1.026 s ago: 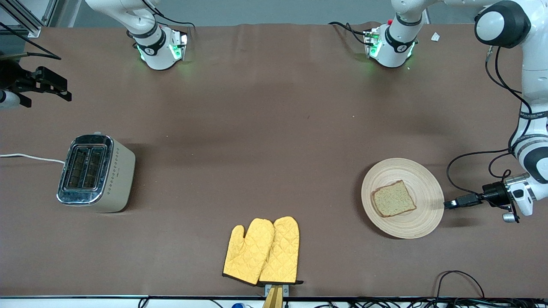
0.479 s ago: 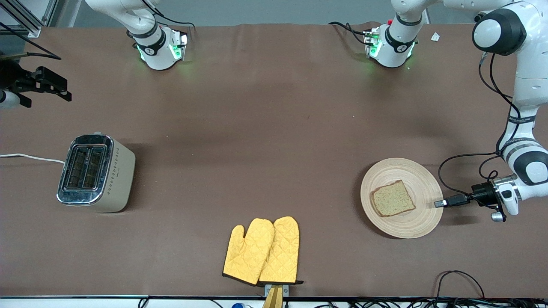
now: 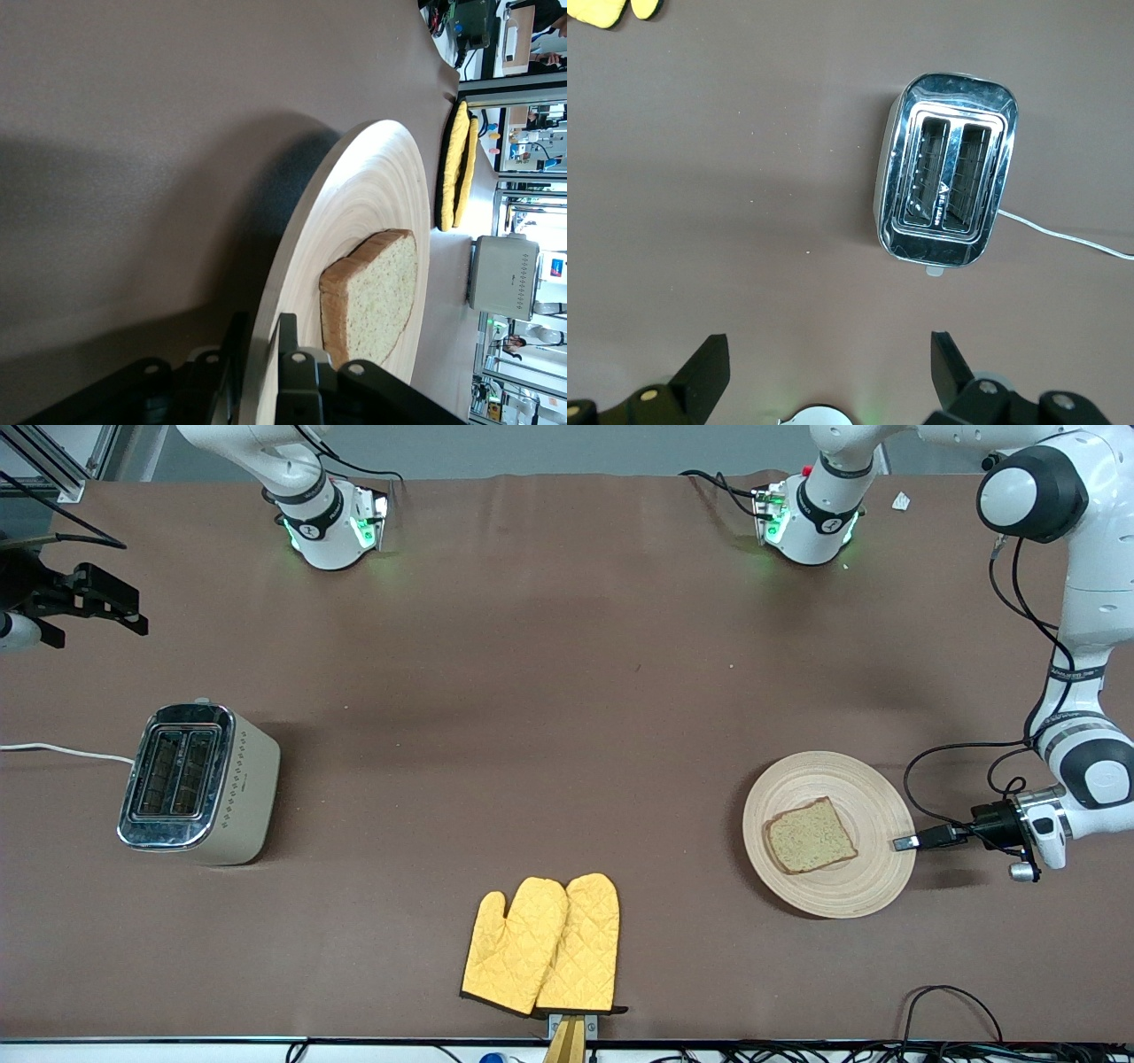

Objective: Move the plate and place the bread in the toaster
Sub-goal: 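Push the plate toward the table middle with the left gripper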

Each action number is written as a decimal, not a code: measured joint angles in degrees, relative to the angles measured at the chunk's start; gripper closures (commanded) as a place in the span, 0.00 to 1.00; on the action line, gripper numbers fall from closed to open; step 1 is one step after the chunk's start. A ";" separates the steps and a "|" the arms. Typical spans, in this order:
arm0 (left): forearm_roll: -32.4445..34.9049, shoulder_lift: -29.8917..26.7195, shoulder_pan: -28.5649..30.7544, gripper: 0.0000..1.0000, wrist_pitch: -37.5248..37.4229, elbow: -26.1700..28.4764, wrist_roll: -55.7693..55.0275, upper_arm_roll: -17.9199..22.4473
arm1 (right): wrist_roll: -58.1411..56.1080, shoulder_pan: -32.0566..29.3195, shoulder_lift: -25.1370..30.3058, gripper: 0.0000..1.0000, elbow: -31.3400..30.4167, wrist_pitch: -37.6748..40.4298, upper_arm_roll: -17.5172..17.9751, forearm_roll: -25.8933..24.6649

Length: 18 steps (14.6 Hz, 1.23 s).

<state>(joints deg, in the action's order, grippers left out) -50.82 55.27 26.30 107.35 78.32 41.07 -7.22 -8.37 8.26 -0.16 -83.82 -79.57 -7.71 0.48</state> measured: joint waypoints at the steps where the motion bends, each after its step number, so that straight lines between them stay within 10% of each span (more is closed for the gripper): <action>1: 0.00 0.07 0.05 0.90 -0.17 -0.01 0.11 -0.01 | 0.00 0.00 0.00 0.00 0.00 0.00 0.00 0.00; 12: -0.77 -0.81 -1.41 0.98 -2.72 0.60 0.35 -10.23 | 0.01 -0.01 -0.06 0.00 -1.26 1.00 -0.07 0.00; 18: -0.70 -8.77 -2.68 0.99 8.42 15.22 1.81 -20.43 | -0.79 1.32 -0.79 0.00 -1.63 -0.71 0.06 5.35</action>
<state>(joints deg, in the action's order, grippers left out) -51.52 46.50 23.62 115.77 93.54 42.88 -27.65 -9.16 9.58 -0.95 -85.45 -80.27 -7.65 5.83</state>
